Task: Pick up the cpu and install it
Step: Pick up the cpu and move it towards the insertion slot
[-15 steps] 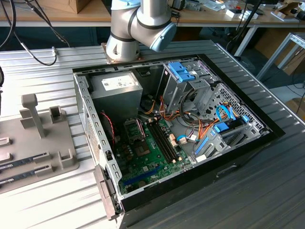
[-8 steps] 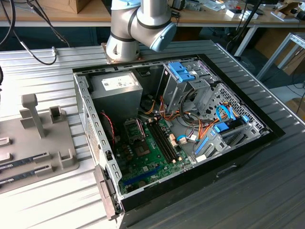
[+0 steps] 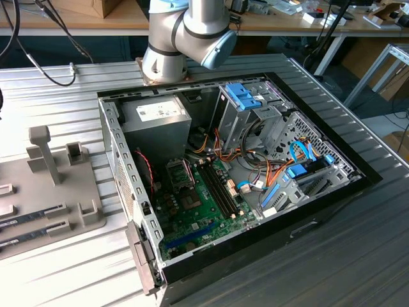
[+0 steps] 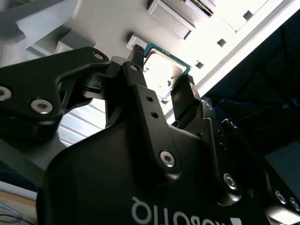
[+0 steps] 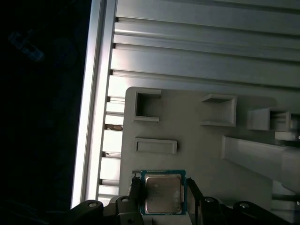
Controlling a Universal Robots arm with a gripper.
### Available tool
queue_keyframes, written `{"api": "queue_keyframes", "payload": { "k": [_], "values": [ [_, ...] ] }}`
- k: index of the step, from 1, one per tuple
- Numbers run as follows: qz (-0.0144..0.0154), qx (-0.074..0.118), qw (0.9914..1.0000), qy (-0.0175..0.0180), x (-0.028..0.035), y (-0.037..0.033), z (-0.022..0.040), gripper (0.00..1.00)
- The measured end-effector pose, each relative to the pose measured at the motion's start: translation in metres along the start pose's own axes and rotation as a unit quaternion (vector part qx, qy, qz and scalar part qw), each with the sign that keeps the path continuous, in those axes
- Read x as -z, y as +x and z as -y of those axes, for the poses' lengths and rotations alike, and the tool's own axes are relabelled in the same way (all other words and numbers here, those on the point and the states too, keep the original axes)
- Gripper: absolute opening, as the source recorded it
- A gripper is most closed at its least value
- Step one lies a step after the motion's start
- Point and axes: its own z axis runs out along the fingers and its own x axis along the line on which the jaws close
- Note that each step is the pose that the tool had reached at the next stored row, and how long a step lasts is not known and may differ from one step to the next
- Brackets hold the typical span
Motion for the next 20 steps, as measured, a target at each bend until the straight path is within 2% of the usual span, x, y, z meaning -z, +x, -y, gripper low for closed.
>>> {"api": "queue_keyframes", "payload": {
  "k": [20],
  "values": [
    [0.0000,0.000,1.00000,-0.0001,0.0084,-0.0002,-0.0003,0.47]
  ]
}}
